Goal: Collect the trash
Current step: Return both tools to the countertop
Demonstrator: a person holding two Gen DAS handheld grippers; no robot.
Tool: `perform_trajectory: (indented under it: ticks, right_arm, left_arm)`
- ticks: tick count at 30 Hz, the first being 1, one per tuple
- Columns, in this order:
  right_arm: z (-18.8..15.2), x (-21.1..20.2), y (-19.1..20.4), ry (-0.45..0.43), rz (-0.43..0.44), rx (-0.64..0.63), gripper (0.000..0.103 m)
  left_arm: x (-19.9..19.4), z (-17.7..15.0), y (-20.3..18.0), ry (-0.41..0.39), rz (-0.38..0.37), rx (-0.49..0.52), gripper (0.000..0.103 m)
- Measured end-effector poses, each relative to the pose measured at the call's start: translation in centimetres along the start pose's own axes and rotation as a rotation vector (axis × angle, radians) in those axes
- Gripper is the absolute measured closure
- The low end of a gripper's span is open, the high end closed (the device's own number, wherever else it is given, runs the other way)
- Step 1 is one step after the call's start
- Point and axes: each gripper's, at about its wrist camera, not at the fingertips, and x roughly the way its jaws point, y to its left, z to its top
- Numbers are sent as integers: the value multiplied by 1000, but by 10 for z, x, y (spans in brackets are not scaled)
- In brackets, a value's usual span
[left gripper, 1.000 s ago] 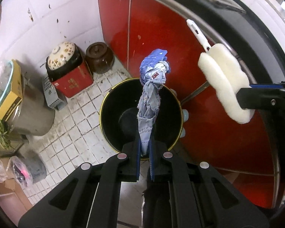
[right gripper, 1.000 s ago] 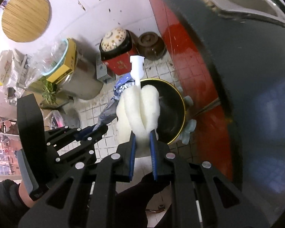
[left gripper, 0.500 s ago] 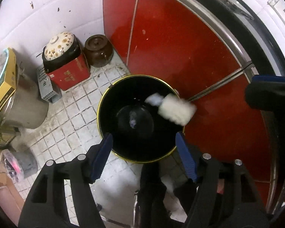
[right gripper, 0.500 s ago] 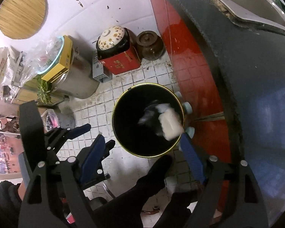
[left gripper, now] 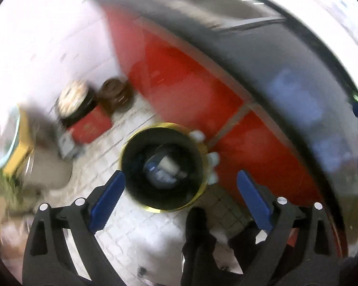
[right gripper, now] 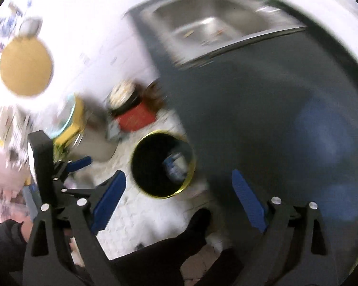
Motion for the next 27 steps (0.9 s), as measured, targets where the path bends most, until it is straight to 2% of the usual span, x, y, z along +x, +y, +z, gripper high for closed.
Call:
perform_trajectory:
  ticks: [4,7,10,12,16,19,22,27]
  right_arm:
    - [-35,-77,-81,-141,-138,171,12]
    - [-68,-127,-135,-214,-229,307,12]
    - [-119,-183,-193,-291,-341,470,12]
    - [-149,-211,-220,-323,-394,548,12]
    - [-230,-264,-269,-377,-504,717,12]
    - [-277,-288,-294,-399,-550,814,12]
    - [-314,-300,-309,-409,-581,885,12]
    - [-349,-307,-327,-417,-602,951,12]
  left_arm:
    - [-20,28,-81,-52,-79,187,11]
    - [-32,45,-159,-86,-158,345,11]
    - [-45,49,-237,-121,-237,487,11]
    - [-51,49,-286,-127,-280,569,11]
    - [-62,34,-365,-139,-347,693,11]
    - [-68,18,-402,-126,-388,748,11]
    - [-70,3,-432,-116,-398,796,11]
    - [-64,1,-468,-87,-392,811,11]
